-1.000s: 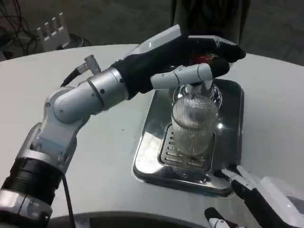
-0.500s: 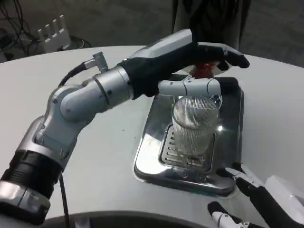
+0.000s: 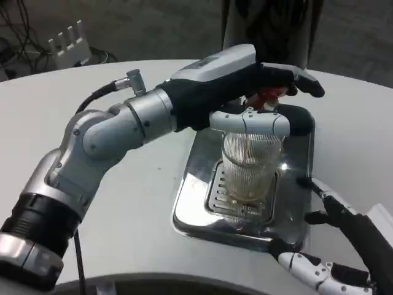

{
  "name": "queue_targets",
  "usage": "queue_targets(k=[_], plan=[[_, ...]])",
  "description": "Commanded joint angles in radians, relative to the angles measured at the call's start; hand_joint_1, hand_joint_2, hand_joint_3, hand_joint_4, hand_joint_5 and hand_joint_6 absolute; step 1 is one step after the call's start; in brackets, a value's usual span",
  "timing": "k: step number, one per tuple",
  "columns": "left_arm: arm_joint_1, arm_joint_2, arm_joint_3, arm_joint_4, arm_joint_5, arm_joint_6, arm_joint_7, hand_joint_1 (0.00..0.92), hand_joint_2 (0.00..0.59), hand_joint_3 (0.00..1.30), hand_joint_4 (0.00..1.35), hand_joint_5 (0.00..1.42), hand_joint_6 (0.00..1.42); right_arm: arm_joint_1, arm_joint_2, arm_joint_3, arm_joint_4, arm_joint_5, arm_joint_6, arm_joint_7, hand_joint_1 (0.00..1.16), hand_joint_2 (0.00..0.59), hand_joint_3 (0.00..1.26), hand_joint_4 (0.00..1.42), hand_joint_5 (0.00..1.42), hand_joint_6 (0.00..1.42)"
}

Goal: Grasp the cup under the faucet to collect the drink, then remove the cup.

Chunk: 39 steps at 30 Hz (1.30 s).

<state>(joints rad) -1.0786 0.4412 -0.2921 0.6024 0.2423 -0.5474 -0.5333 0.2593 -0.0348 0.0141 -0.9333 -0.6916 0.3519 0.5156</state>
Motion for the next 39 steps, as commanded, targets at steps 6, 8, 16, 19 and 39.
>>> queue_targets(k=[6, 8, 16, 19, 39], plan=[[0.045, 0.022, -0.034, 0.019, 0.070, 0.034, -0.021, 0.000, 0.093, 0.30, 0.19, 0.24, 0.32, -0.118, -0.014, 0.017, 0.168, 0.042, -0.003, -0.162, 0.67, 0.214, 0.01, 0.04, 0.19, 0.00], [0.047, 0.025, -0.034, 0.013, 0.072, 0.034, -0.019, 0.000, 0.095, 0.30, 0.19, 0.24, 0.32, -0.135, -0.017, 0.018, 0.200, 0.056, -0.010, -0.190, 0.67, 0.214, 0.01, 0.03, 0.18, 0.00], [0.045, 0.027, -0.031, -0.003, 0.074, 0.041, -0.016, 0.000, 0.098, 0.30, 0.20, 0.24, 0.30, -0.227, -0.030, 0.009, 0.314, 0.111, -0.014, -0.286, 0.68, 0.207, 0.00, 0.03, 0.15, 0.00], [0.045, 0.028, -0.030, -0.015, 0.075, 0.045, -0.018, 0.000, 0.098, 0.30, 0.20, 0.24, 0.30, -0.251, -0.038, 0.014, 0.356, 0.131, -0.022, -0.315, 0.69, 0.206, 0.00, 0.03, 0.15, 0.00], [0.067, 0.031, -0.003, -0.056, 0.030, 0.075, -0.032, 0.000, 0.011, 0.30, 0.21, 0.24, 0.30, -0.419, -0.009, 0.095, 0.599, 0.180, -0.052, -0.518, 0.70, 0.205, 0.00, 0.02, 0.13, 0.00]])
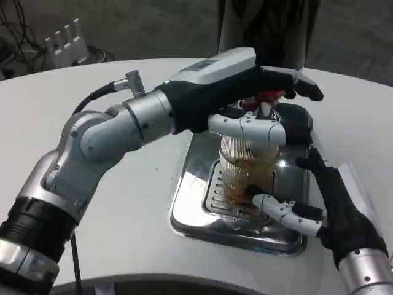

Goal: Grasp the cup under the faucet to collect the drink, then remove the cup.

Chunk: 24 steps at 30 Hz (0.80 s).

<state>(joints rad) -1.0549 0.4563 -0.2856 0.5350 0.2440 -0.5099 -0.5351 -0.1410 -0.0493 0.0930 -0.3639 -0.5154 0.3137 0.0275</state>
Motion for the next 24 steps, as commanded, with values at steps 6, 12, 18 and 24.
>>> queue_targets(k=[6, 12, 18, 24], plan=[[0.045, 0.021, -0.008, 0.004, 0.028, 0.043, -0.034, 0.000, 0.011, 0.30, 0.21, 0.24, 0.30, -0.039, 0.017, 0.035, 0.062, 0.013, -0.010, -0.057, 0.69, 0.203, 0.00, 0.00, 0.12, 0.00], [0.045, 0.023, -0.007, 0.002, 0.029, 0.045, -0.037, 0.000, 0.009, 0.30, 0.21, 0.24, 0.30, -0.064, 0.017, 0.041, 0.090, 0.026, -0.013, -0.067, 0.70, 0.190, 0.00, 0.00, 0.09, 0.00], [0.044, 0.024, -0.004, 0.003, 0.023, 0.046, -0.040, 0.000, 0.006, 0.30, 0.21, 0.24, 0.30, -0.087, 0.022, 0.046, 0.130, 0.045, -0.026, -0.082, 0.70, 0.188, 0.00, 0.00, 0.09, 0.00], [0.037, 0.026, -0.001, 0.005, 0.022, 0.046, -0.044, 0.000, 0.004, 0.31, 0.21, 0.24, 0.30, -0.120, 0.031, 0.057, 0.175, 0.049, -0.045, -0.113, 0.70, 0.187, 0.00, 0.00, 0.08, 0.00]])
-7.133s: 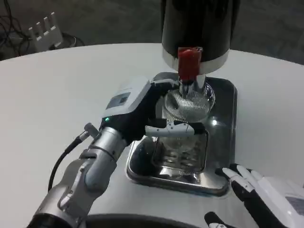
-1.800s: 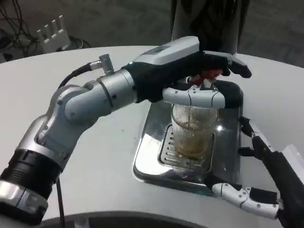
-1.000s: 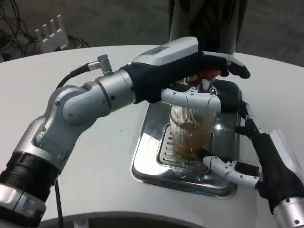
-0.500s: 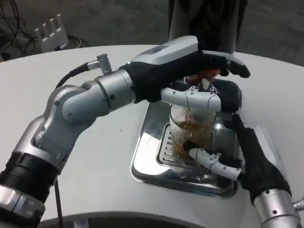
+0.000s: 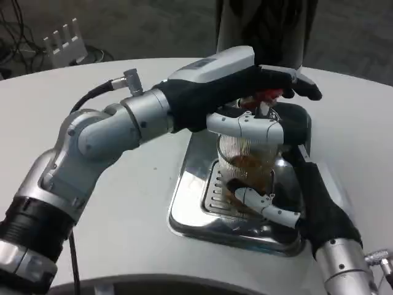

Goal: Grasp the cup under the faucet to collect the drink, then remove the cup.

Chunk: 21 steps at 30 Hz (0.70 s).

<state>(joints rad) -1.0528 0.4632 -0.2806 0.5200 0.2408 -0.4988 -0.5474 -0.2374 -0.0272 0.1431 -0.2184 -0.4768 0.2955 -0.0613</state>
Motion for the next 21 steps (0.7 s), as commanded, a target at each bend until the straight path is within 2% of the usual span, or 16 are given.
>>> queue_targets(k=[1, 13, 21], plan=[[0.033, 0.018, -0.006, 0.020, 0.025, 0.035, -0.033, 0.000, 0.003, 0.31, 0.21, 0.24, 0.30, -0.029, 0.011, 0.005, 0.039, 0.019, -0.033, -0.025, 0.70, 0.187, 0.00, 0.00, 0.08, 0.00], [0.020, 0.017, -0.006, 0.031, 0.031, 0.035, -0.040, 0.000, 0.001, 0.31, 0.22, 0.24, 0.30, -0.074, 0.033, 0.006, 0.097, 0.029, -0.032, -0.063, 0.70, 0.187, 0.00, 0.00, 0.04, 0.00], [0.012, 0.019, -0.005, 0.051, 0.034, 0.028, -0.039, 0.000, 0.000, 0.31, 0.23, 0.24, 0.29, -0.113, 0.063, 0.008, 0.163, 0.037, -0.040, -0.113, 0.70, 0.187, 0.00, 0.00, 0.03, 0.00]])
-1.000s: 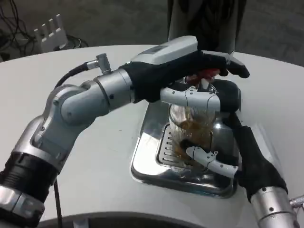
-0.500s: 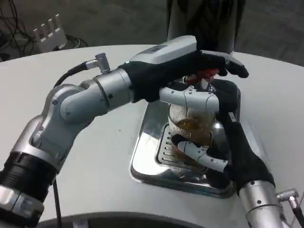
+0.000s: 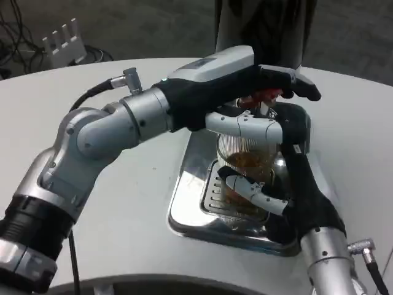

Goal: Grasp the cup under the faucet to collect the drink, then remove the cup.

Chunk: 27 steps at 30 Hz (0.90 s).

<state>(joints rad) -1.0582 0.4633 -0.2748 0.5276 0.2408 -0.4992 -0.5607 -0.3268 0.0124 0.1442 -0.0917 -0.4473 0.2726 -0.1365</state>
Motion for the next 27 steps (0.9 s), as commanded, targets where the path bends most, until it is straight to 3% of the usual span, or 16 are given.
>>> queue_targets(k=[1, 14, 27], plan=[[0.016, 0.020, -0.010, 0.046, 0.034, 0.027, -0.026, 0.000, 0.000, 0.31, 0.23, 0.24, 0.29, -0.028, 0.028, 0.007, 0.045, 0.009, -0.021, -0.044, 0.70, 0.186, 0.00, 0.00, 0.03, 0.00], [-0.008, 0.036, -0.004, 0.094, 0.037, 0.003, -0.030, 0.000, 0.003, 0.31, 0.23, 0.25, 0.29, -0.084, 0.062, 0.007, 0.155, 0.027, -0.065, -0.120, 0.69, 0.183, 0.00, 0.00, 0.05, 0.00], [-0.021, 0.048, -0.004, 0.119, 0.041, -0.010, -0.037, 0.000, 0.004, 0.31, 0.23, 0.25, 0.29, -0.116, 0.115, 0.023, 0.251, 0.019, -0.103, -0.241, 0.68, 0.191, 0.00, 0.00, 0.08, 0.00]])
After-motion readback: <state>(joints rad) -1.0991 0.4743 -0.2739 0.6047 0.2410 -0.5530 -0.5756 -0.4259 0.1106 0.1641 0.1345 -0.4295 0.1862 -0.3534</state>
